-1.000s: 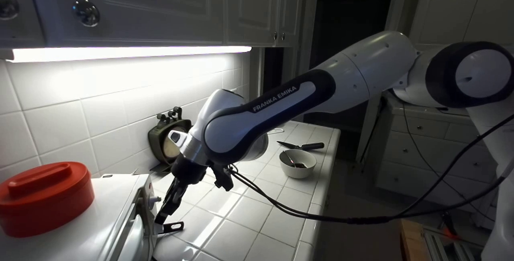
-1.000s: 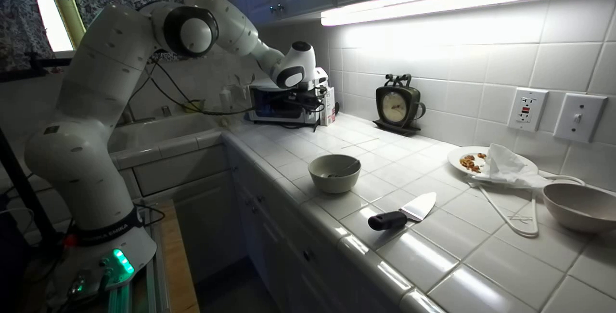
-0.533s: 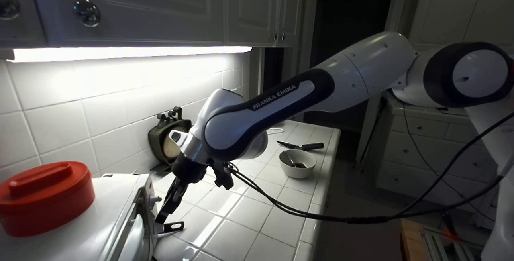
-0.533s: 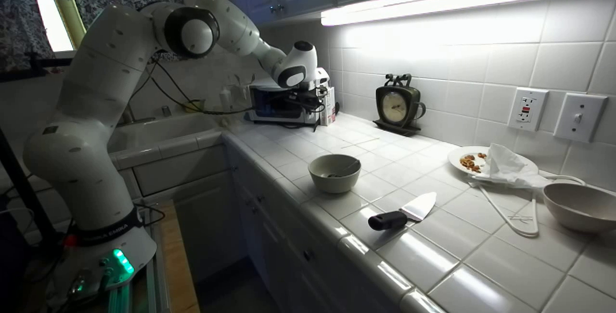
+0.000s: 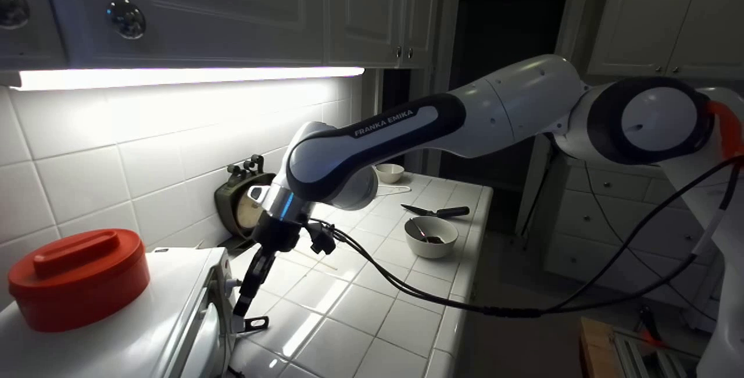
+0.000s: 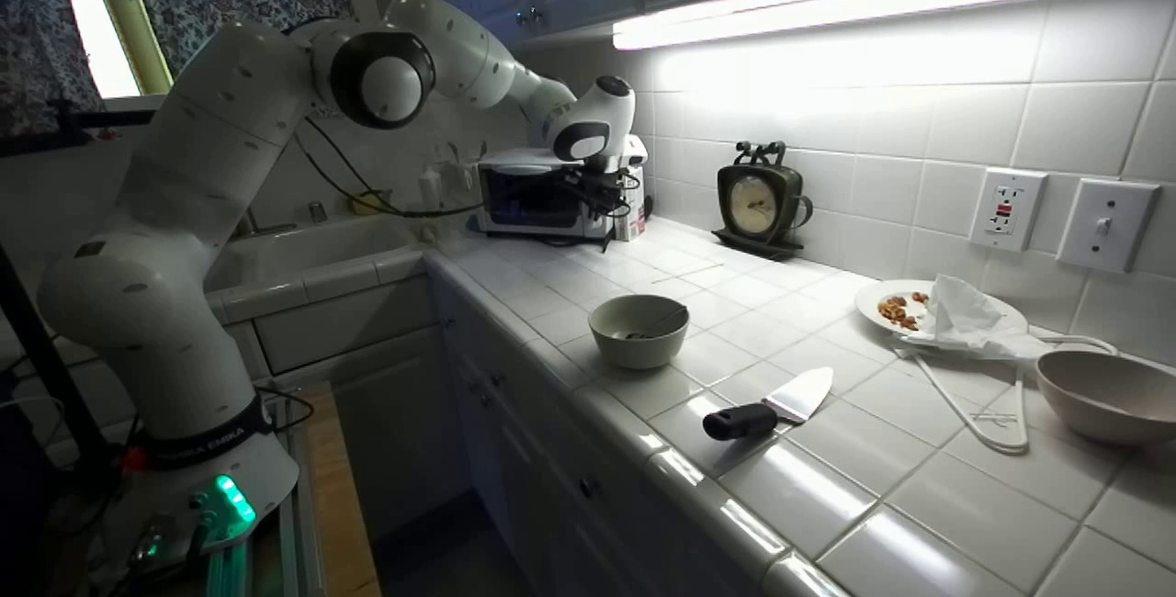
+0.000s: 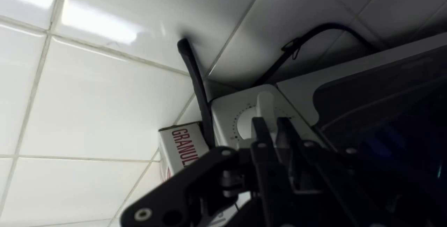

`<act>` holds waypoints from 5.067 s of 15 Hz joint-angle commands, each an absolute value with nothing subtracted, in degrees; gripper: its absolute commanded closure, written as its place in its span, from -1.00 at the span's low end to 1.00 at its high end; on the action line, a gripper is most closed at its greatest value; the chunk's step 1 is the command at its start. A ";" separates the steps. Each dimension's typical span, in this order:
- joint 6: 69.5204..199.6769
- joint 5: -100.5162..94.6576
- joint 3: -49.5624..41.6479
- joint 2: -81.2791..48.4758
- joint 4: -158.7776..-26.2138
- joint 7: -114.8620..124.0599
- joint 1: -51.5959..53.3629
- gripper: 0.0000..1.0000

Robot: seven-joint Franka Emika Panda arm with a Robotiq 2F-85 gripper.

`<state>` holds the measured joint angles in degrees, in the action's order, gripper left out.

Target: Turn the bottom knob on the mini oven

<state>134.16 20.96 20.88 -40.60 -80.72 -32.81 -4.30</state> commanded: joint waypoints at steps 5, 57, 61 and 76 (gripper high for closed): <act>123.31 24.90 18.97 -48.30 -68.86 -29.80 -6.11 0.94; 115.80 27.65 11.33 -52.76 -57.38 -23.62 -2.35 -1.00; 122.85 21.59 11.67 -45.98 -66.57 -24.91 -1.93 -1.00; 133.24 1.69 3.87 -15.63 -103.92 1.86 7.53 -1.00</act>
<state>131.53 5.97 5.96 -23.71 -92.78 -7.06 4.68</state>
